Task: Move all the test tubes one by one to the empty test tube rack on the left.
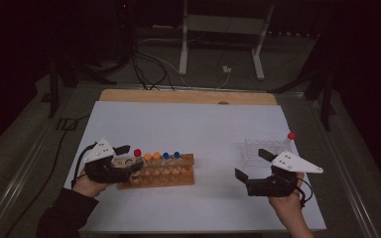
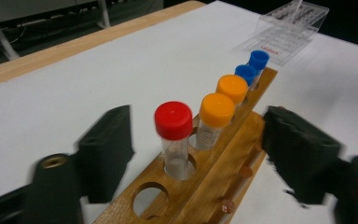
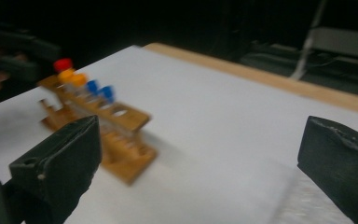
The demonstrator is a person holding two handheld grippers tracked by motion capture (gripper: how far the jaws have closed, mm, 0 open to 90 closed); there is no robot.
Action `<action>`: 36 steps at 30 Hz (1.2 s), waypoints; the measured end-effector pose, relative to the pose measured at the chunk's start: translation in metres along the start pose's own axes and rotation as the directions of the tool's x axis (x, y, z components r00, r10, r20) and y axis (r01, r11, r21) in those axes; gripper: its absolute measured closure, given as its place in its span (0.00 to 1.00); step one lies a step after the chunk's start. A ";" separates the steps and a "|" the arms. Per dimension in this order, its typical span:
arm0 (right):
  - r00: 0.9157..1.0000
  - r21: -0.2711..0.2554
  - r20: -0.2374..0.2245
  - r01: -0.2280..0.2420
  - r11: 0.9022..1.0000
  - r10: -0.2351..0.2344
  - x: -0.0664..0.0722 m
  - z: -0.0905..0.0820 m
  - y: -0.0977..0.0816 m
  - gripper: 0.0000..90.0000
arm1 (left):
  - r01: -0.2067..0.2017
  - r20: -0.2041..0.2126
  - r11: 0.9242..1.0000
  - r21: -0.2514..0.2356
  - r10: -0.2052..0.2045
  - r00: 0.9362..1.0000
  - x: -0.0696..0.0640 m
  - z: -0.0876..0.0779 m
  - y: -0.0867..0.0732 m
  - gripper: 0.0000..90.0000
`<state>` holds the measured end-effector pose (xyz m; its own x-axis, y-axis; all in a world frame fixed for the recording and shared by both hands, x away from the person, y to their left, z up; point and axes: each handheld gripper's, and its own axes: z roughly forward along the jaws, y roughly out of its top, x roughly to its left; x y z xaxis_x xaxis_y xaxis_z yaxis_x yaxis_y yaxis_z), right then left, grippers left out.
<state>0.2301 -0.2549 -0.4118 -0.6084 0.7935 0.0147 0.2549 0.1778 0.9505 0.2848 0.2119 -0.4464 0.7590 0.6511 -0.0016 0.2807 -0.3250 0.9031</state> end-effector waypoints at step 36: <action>0.861 0.102 0.474 -0.263 0.960 0.185 -0.156 0.010 -0.056 0.55 | 0.039 0.059 0.998 -0.053 -0.035 0.998 0.003 -0.024 -0.004 0.02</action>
<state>0.3182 -0.3825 -0.4704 -0.1207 0.9918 0.0416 0.4811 0.0218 0.8764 0.2718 0.2312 -0.4402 0.7817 0.6209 -0.0588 0.2785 -0.2631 0.9237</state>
